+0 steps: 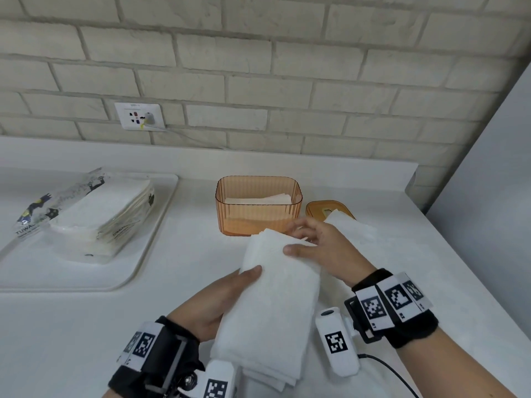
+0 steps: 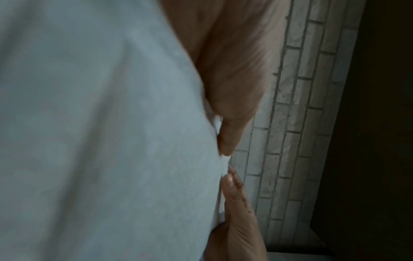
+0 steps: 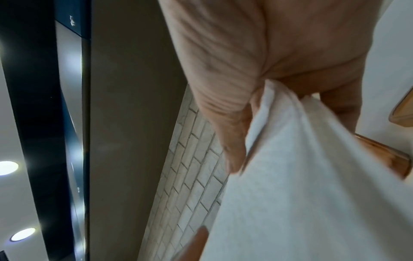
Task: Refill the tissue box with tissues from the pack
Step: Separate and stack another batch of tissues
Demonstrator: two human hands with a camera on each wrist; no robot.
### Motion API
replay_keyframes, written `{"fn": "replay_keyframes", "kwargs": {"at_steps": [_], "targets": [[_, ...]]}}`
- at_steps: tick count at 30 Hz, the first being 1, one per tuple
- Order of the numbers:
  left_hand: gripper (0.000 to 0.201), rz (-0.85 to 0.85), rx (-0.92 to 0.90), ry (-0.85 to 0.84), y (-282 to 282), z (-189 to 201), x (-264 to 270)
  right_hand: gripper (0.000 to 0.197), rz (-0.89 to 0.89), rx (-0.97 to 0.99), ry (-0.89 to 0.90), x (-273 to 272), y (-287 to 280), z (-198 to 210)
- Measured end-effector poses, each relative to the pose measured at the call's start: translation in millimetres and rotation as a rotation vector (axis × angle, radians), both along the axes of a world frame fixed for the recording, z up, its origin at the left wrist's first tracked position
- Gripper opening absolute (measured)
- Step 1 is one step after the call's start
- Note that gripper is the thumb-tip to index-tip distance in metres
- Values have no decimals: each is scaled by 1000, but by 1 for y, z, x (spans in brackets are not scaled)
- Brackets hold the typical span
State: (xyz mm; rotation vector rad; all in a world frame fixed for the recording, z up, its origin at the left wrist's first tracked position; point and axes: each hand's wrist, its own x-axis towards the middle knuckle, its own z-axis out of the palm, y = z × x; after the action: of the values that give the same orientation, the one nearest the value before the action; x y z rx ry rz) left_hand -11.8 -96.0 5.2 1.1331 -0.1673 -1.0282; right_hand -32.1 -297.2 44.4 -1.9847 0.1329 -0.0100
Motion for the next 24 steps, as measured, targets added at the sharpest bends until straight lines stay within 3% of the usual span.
{"fn": "replay_keyframes", "kwargs": {"at_steps": [5, 8, 15, 24], "targets": [[50, 203, 11, -52, -3, -13, 7, 27, -241, 149, 78, -11, 0, -13], [55, 310, -12, 6, -10, -17, 5, 36, -233, 124, 148, -24, 9, -25], [63, 343, -10, -8, -27, -28, 2, 34, -109, 47, 120, -26, 14, -25], [51, 399, 54, 2, -34, -28, 1, 26, -232, 74, -14, -22, 10, -32]]}}
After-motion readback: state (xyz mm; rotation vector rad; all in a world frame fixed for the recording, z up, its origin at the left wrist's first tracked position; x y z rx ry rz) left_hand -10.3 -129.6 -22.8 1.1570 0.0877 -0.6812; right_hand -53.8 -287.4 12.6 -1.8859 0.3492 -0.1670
